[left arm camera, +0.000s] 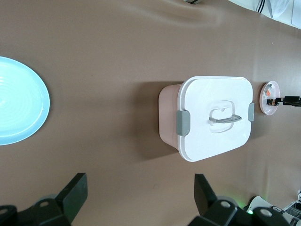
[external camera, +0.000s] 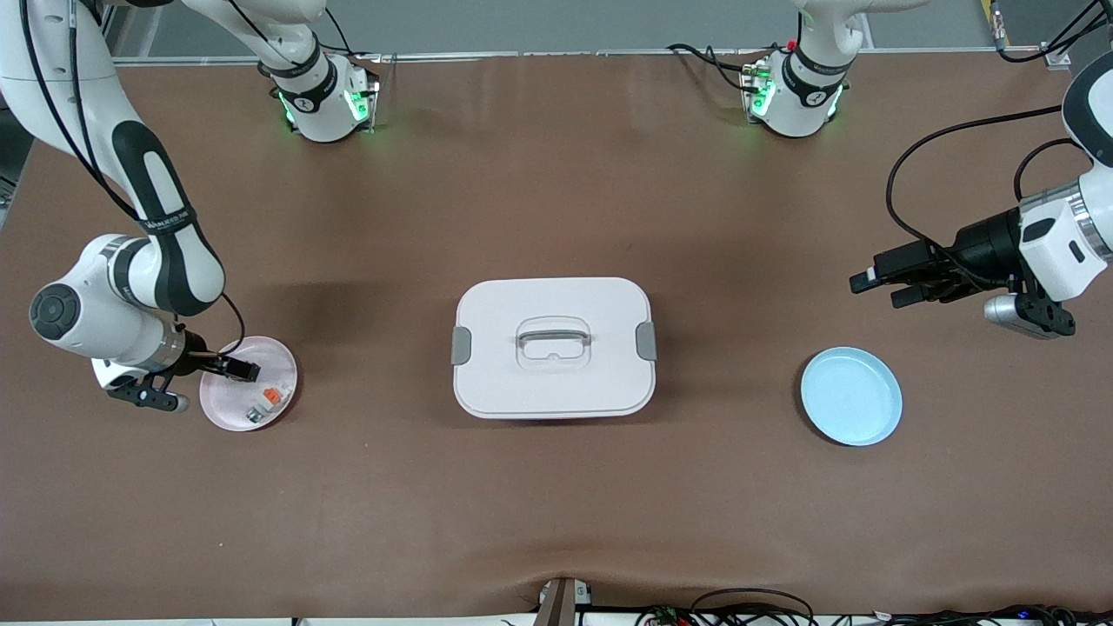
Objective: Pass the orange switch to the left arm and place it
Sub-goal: 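Lower the right gripper over the black switch on the white plate, then close the right gripper on the black-and-orange switch block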
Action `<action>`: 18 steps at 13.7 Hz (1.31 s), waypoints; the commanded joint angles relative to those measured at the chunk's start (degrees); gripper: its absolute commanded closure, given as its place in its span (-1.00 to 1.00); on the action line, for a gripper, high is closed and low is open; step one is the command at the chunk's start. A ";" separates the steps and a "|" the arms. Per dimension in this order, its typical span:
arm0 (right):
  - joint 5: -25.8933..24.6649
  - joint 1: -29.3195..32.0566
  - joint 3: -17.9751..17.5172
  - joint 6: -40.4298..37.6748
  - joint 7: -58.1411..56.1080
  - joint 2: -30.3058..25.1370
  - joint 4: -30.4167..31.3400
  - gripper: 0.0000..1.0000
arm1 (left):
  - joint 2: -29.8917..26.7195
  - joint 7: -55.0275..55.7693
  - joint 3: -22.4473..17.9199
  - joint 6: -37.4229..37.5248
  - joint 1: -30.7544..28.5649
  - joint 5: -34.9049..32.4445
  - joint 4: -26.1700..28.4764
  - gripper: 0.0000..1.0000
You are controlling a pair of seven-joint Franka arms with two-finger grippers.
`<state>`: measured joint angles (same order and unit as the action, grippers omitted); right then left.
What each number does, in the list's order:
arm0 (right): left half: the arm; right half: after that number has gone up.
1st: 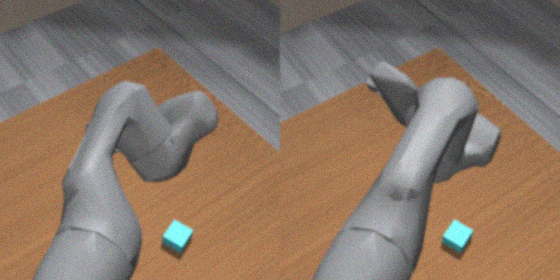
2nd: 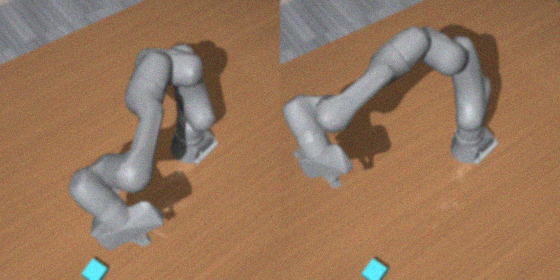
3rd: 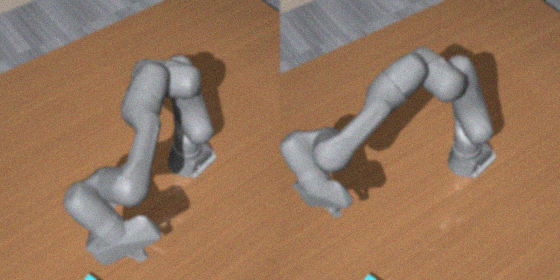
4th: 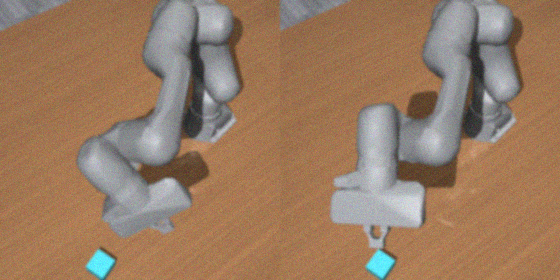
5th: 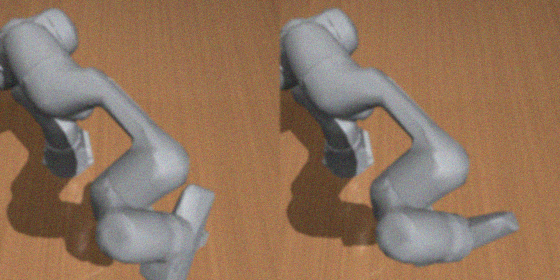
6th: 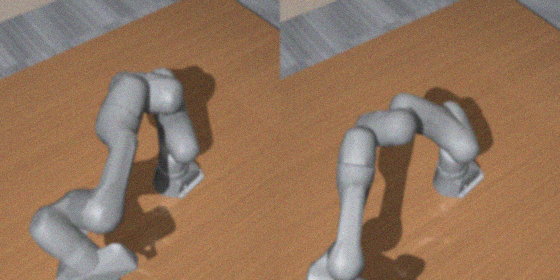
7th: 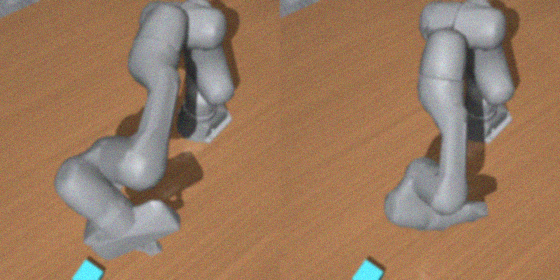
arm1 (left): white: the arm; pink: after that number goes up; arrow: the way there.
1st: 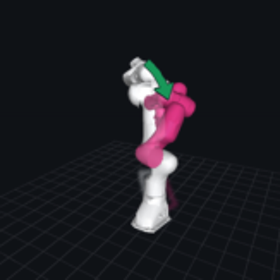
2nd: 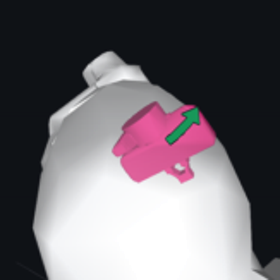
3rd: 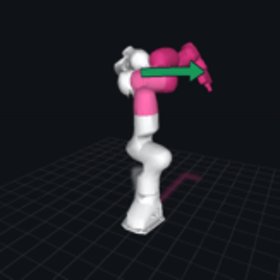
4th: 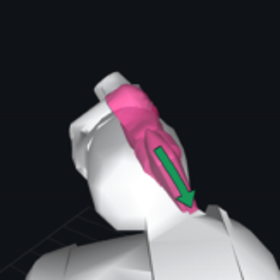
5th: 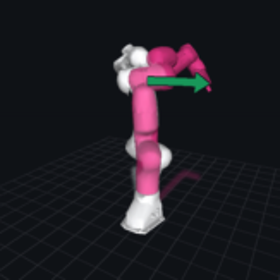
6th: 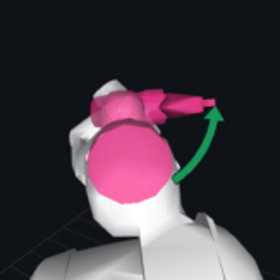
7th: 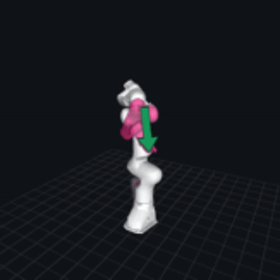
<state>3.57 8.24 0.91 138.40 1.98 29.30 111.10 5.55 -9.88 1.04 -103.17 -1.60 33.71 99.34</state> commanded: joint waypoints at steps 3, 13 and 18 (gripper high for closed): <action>-0.05 0.02 -0.03 1.43 0.66 1.46 0.34 -1.00 | -0.63 -0.84 0.19 -0.27 -0.43 0.83 0.42 -1.00; -0.14 0.10 -0.03 1.34 0.31 3.13 -0.18 -1.00 | -0.71 -0.84 0.19 -0.01 -0.69 0.83 0.86 -1.00; -0.14 0.11 -0.03 1.34 0.22 3.57 -0.62 -1.00 | -0.63 -0.84 0.19 -0.01 -0.69 0.83 0.95 -1.00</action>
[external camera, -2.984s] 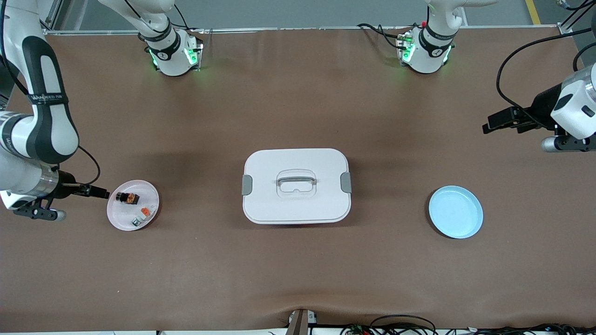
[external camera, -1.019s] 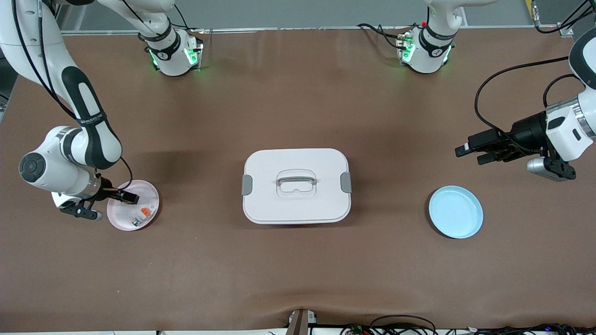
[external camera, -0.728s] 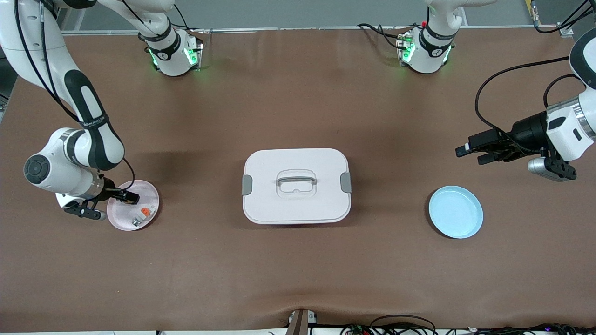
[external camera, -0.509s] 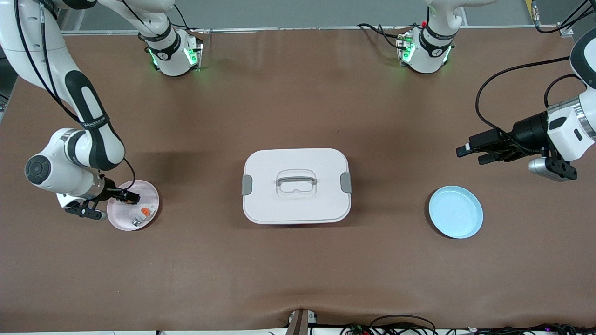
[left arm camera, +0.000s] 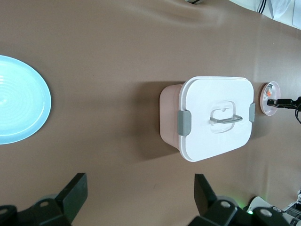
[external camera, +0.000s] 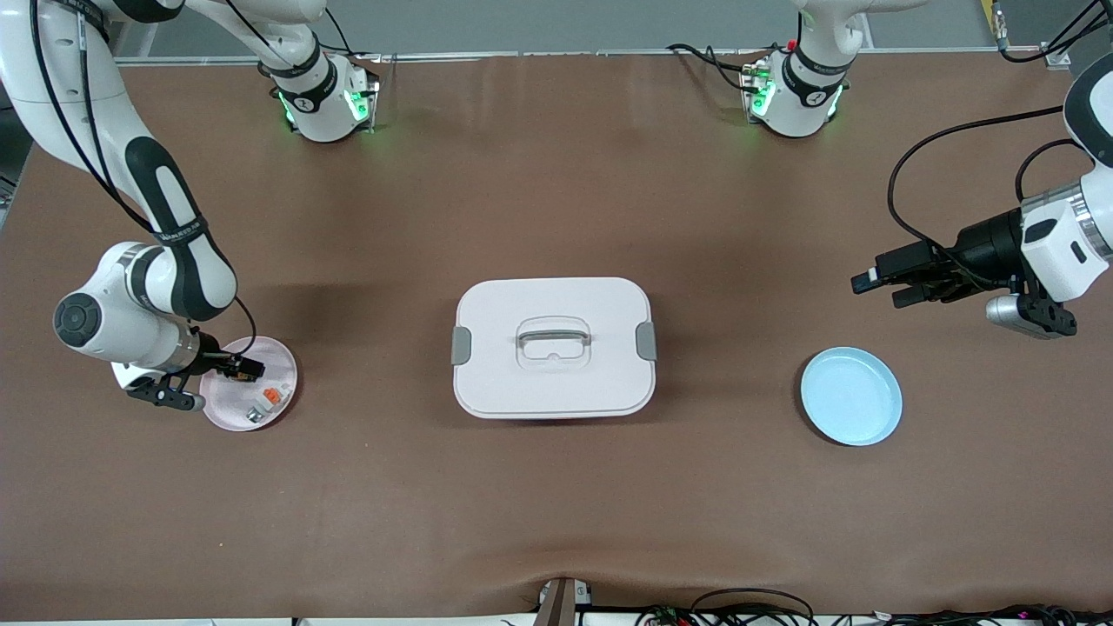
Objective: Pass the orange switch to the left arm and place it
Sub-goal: 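Close the right gripper on the black-and-orange switch block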
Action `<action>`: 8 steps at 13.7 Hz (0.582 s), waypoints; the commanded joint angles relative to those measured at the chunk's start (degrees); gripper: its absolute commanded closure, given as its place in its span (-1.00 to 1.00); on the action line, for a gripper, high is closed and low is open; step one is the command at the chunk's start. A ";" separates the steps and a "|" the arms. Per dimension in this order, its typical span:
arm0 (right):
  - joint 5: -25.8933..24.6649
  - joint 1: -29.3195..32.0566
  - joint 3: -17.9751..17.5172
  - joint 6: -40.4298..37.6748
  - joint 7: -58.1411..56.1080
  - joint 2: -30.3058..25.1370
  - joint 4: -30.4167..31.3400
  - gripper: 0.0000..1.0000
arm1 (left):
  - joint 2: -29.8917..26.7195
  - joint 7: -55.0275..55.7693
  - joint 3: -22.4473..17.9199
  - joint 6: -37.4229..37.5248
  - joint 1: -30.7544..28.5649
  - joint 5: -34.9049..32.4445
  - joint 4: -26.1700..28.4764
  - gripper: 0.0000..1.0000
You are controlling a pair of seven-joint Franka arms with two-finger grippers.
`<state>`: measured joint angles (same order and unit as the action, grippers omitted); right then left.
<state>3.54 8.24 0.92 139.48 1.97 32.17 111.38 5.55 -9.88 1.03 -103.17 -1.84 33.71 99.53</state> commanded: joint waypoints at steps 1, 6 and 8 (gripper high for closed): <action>-0.11 0.19 -0.04 0.27 0.23 0.70 -0.90 -1.00 | -0.63 -0.84 0.11 -0.02 -0.53 0.75 0.75 -1.00; -0.11 0.28 -0.04 0.18 -0.03 0.70 -1.77 -1.00 | -0.63 -0.93 0.20 -0.02 -0.71 0.66 0.93 -1.00; -0.20 0.28 -0.04 0.18 -0.03 0.88 -2.04 -1.00 | -0.63 -0.93 0.20 -0.02 -0.71 0.66 1.10 -1.00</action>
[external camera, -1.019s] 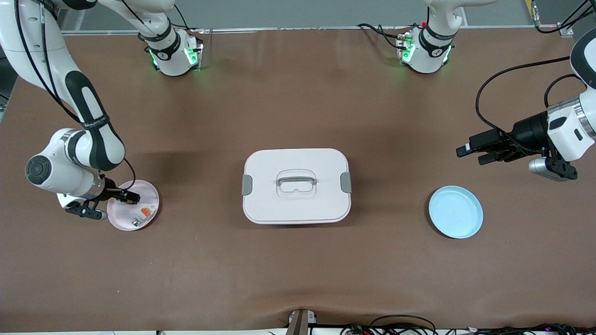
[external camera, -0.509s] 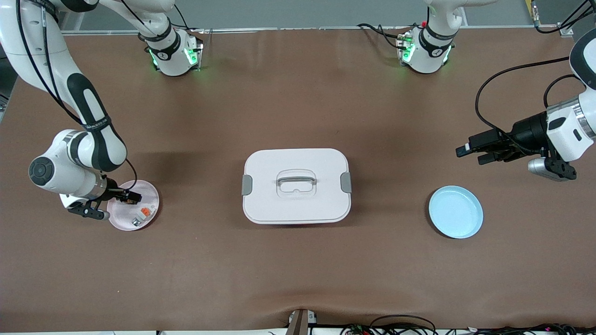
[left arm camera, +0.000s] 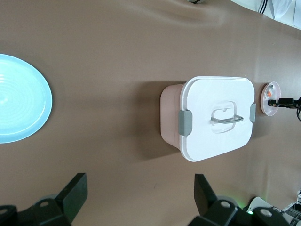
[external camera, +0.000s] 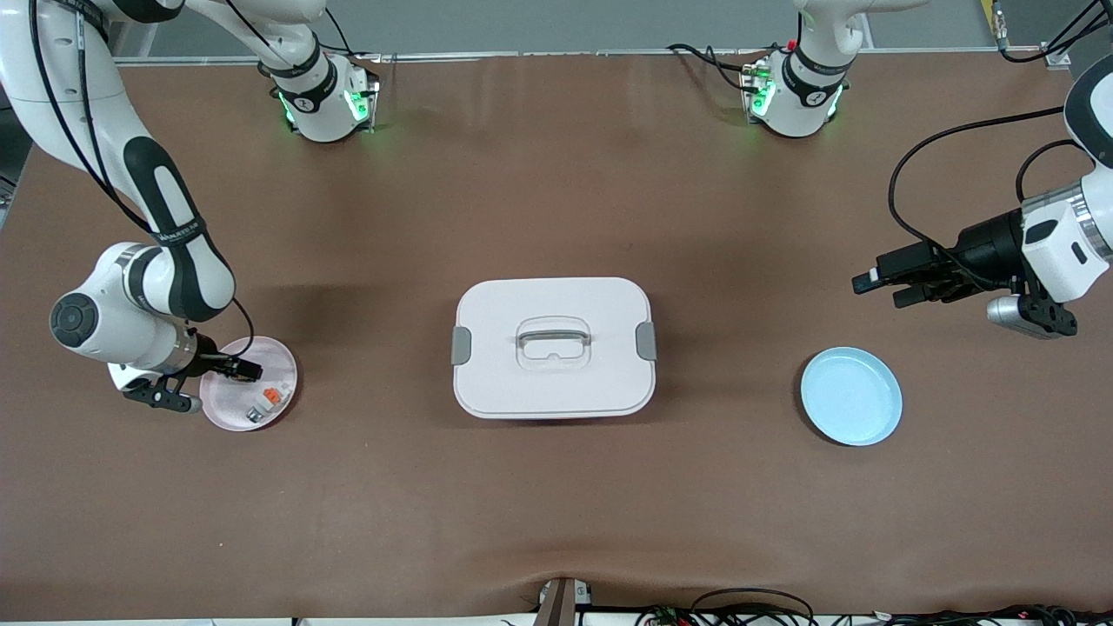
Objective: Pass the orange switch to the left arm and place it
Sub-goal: 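Close the right gripper on the black-and-orange switch block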
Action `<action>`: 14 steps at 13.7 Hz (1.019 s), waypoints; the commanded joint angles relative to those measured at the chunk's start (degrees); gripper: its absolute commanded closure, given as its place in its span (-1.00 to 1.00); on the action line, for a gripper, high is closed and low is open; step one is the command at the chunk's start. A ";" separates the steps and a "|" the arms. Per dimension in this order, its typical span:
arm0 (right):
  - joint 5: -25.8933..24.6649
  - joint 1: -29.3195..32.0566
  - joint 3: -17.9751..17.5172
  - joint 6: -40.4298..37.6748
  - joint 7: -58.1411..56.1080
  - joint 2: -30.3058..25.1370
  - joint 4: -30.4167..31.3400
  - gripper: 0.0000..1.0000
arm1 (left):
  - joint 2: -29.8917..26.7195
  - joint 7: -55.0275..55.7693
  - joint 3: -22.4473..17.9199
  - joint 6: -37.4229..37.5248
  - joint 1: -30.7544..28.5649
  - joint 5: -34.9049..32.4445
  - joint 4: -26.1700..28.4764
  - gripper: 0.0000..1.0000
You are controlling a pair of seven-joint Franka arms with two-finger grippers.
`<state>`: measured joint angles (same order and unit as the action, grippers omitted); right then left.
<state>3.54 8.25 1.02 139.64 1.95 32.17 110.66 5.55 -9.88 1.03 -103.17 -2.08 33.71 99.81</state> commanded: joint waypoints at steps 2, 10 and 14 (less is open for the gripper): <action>-0.20 0.63 -0.14 0.02 -0.19 1.05 -1.41 -1.00 | -0.63 -0.93 0.20 -0.02 -0.47 0.66 0.82 -1.00; -0.90 0.98 -0.14 0.02 -0.19 1.05 -1.41 -0.66 | -0.63 -0.93 0.11 -0.02 -0.47 0.66 0.82 -1.00; -0.90 0.98 -0.14 -0.07 -0.19 1.14 -1.32 0.69 | -0.63 -0.93 0.11 -0.02 -0.56 0.66 0.82 -1.00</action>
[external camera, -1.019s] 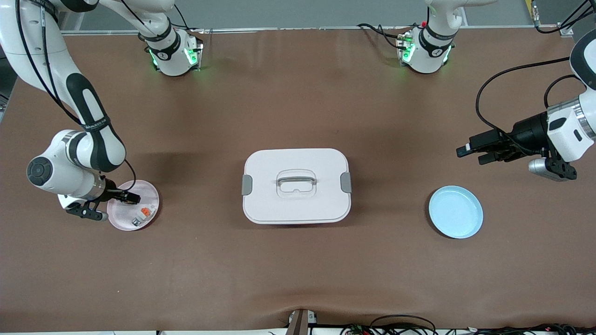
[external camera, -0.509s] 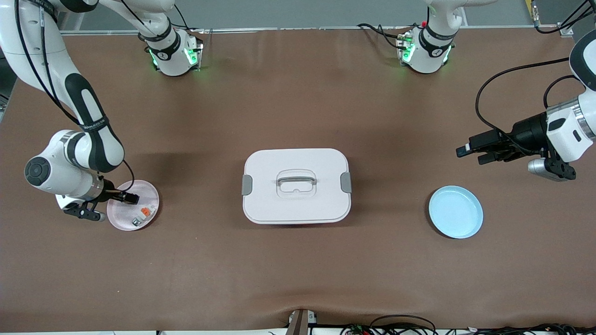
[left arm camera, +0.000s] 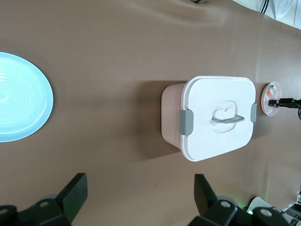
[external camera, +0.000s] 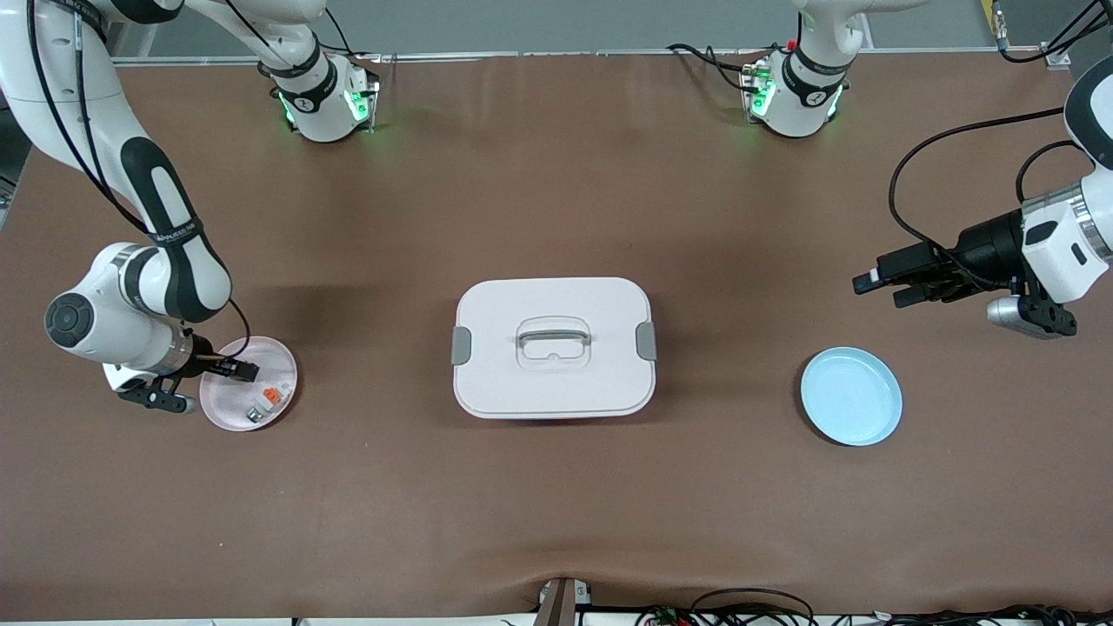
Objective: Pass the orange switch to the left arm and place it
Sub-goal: 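Close the right gripper on the black-and-orange switch block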
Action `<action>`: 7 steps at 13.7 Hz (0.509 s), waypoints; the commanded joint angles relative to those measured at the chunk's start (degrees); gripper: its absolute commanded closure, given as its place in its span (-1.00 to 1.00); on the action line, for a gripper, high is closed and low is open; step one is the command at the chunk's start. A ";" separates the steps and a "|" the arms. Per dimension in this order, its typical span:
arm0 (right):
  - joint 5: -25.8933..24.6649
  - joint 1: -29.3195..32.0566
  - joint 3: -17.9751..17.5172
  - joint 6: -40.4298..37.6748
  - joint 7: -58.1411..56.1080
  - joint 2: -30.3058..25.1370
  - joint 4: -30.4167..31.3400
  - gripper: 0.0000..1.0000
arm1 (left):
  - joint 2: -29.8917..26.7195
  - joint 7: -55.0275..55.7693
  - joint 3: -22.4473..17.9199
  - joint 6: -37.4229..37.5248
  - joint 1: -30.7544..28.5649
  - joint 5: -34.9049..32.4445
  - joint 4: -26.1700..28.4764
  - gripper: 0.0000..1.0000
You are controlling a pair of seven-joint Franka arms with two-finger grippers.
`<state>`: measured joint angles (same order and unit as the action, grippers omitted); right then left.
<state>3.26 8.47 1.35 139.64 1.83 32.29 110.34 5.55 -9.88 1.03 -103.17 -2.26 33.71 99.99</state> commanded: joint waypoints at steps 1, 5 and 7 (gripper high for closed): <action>-0.62 0.76 -0.47 -0.07 0.01 1.03 -1.01 0.94 | -0.63 -0.93 0.12 -0.02 -0.38 0.66 0.73 -1.00; 0.26 0.85 -0.64 -1.64 0.89 0.85 -1.09 1.00 | -0.63 -0.93 0.12 -0.02 -0.46 0.66 0.73 -1.00; 0.44 0.93 -0.73 -5.58 1.59 0.32 -2.58 1.00 | -0.63 -0.93 0.12 -0.02 -0.46 0.66 0.73 -1.00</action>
<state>3.39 8.69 1.34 137.48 2.13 32.34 109.87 5.55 -9.88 1.03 -103.17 -2.32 33.71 100.11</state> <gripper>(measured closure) 0.282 0.000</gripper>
